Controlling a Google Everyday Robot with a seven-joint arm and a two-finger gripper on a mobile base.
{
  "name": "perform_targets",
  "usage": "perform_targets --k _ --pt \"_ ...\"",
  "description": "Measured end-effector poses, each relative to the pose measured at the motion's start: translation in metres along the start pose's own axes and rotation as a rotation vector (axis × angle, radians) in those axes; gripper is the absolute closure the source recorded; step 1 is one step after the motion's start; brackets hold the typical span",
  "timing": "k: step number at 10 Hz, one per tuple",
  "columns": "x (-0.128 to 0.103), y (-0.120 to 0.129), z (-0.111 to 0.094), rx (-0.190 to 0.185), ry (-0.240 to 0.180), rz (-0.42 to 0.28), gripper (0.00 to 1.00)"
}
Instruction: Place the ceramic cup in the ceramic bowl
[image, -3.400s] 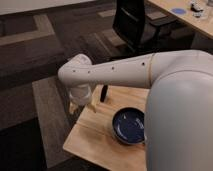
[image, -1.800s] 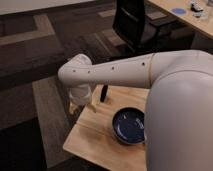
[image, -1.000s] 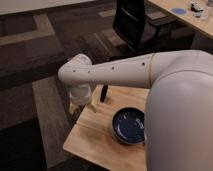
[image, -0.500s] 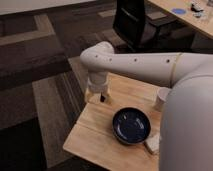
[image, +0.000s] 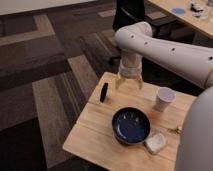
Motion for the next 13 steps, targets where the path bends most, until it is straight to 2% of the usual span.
perform_targets --k 3,4,6,9,11,13 --pt "0.0 0.002 0.0 -0.002 0.0 0.0 0.35" --pt "-0.001 -0.012 -0.002 0.003 -0.006 0.03 0.35" --pt "-0.01 -0.051 -0.01 0.01 -0.029 0.098 0.35" --pt "-0.022 -0.122 0.0 0.004 -0.049 0.153 0.35" --pt "-0.022 -0.168 0.021 0.006 -0.068 0.204 0.35" --pt "-0.017 -0.193 0.046 0.0 -0.065 0.228 0.35"
